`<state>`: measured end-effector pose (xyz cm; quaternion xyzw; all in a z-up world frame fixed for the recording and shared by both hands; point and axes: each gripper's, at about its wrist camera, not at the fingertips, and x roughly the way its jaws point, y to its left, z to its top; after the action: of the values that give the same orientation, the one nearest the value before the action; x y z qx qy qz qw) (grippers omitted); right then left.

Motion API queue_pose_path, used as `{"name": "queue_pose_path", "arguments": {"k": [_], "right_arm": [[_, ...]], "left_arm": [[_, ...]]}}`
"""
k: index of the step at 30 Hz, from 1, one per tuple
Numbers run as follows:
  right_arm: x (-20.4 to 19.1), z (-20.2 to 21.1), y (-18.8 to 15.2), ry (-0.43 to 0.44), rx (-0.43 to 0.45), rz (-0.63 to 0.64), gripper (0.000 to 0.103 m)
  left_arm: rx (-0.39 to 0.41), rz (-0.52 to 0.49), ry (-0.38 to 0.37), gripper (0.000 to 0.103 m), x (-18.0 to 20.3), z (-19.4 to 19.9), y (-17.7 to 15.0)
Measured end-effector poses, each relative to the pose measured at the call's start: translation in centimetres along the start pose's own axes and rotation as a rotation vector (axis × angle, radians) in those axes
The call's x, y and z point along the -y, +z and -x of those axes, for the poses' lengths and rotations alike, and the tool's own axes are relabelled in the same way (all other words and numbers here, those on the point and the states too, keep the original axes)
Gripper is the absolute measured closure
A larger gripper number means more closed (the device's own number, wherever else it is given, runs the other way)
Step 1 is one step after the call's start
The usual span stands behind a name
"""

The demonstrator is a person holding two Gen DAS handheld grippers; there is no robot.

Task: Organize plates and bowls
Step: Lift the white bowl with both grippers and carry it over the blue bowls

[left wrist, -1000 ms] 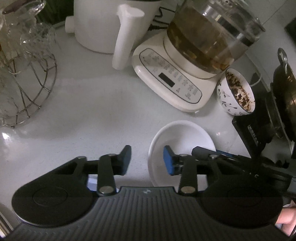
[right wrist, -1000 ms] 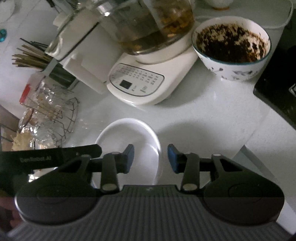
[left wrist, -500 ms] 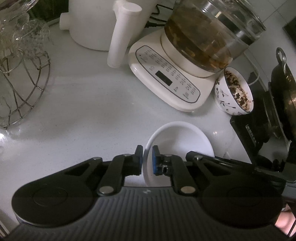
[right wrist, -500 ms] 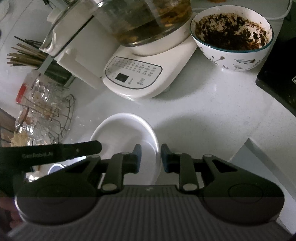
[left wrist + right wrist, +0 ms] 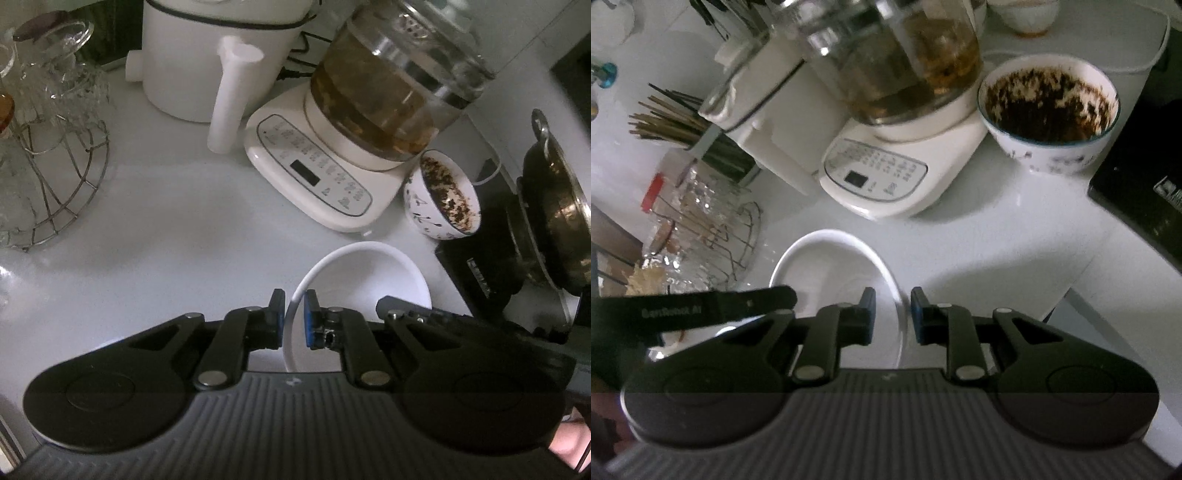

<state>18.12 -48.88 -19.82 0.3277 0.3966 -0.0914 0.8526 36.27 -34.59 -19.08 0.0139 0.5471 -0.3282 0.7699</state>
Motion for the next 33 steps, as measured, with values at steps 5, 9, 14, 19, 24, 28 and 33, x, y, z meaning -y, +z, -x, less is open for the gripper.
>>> {"name": "queue_pose_path", "arguments": {"k": [5, 9, 14, 19, 24, 28, 33], "right_arm": [[-0.5, 1.4, 0.2, 0.021, 0.009, 0.003, 0.079], [-1.3, 2.5, 0.0, 0.045, 0.003, 0.018, 0.079], [-2.3, 3.8, -0.2, 0.066, 0.007, 0.048, 0.079], [-2.5, 4.9, -0.3, 0.080, 0.011, 0.063, 0.079], [-2.6, 5.4, -0.3, 0.089, 0.010, 0.080, 0.079], [-3.0, 5.5, -0.4, 0.096, 0.004, 0.097, 0.079], [-3.9, 5.6, -0.4, 0.114, -0.008, 0.126, 0.079]], "left_arm": [[0.026, 0.021, 0.007, 0.091, 0.2, 2.2, -0.9], [0.044, 0.045, 0.022, 0.090, 0.0, 4.1, -1.5], [0.074, 0.073, 0.036, 0.090, 0.0, 6.2, -2.6], [0.095, 0.091, 0.048, 0.090, 0.4, 7.3, -3.5], [0.100, 0.109, 0.049, 0.090, 0.5, 7.6, -4.2], [0.112, 0.117, 0.052, 0.090, 0.5, 8.1, -4.7], [0.138, 0.137, 0.057, 0.090, -0.1, 9.2, -5.2]]}}
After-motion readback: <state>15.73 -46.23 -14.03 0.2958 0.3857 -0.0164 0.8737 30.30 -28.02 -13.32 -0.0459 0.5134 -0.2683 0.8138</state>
